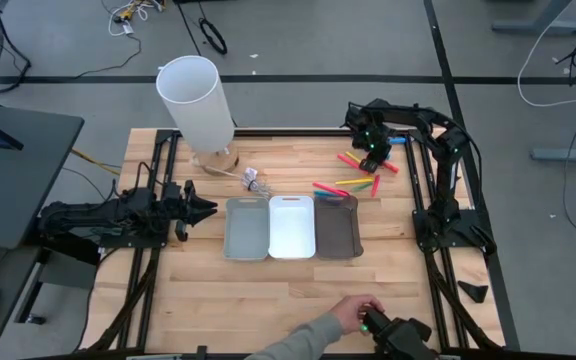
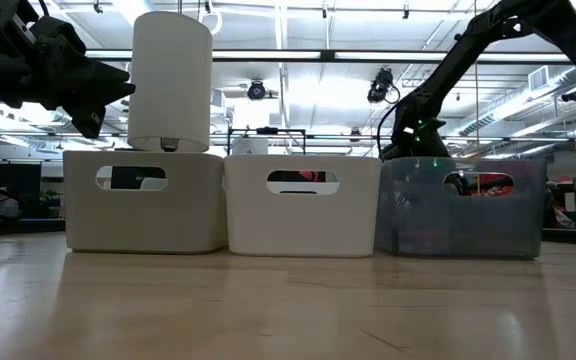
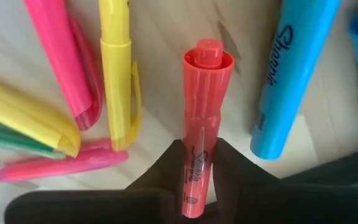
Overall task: Pick & Place Markers
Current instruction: Put the orange marker into the gray bin
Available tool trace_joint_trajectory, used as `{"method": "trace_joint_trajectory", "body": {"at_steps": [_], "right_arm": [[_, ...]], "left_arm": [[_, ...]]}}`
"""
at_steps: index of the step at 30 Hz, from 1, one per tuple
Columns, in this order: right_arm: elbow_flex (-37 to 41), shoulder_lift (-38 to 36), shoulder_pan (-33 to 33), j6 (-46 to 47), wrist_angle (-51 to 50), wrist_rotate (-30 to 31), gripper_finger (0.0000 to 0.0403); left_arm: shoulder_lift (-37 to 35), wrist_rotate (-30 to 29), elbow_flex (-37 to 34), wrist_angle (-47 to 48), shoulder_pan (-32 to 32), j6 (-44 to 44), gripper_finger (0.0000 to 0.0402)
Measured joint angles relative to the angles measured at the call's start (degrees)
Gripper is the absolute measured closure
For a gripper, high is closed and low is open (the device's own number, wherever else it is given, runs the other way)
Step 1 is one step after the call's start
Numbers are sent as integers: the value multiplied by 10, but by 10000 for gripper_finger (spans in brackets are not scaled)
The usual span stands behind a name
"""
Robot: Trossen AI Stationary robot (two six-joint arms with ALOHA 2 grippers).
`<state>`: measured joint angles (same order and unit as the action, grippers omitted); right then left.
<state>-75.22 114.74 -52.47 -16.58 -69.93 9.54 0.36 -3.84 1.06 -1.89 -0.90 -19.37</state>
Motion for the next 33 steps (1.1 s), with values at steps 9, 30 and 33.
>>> {"method": "trace_joint_trajectory", "body": {"at_steps": [9, 30, 33], "right_arm": [[-18, -38, 0, 26, -41, 0, 346], [-21, -195, 36, 121, -158, -31, 346], [-21, -206, 47, 137, -177, -31, 346]], "left_arm": [[0, 0, 0, 0, 0, 0, 305], [0, 0, 0, 0, 0, 0, 305], [0, 0, 0, 0, 0, 0, 305]]}}
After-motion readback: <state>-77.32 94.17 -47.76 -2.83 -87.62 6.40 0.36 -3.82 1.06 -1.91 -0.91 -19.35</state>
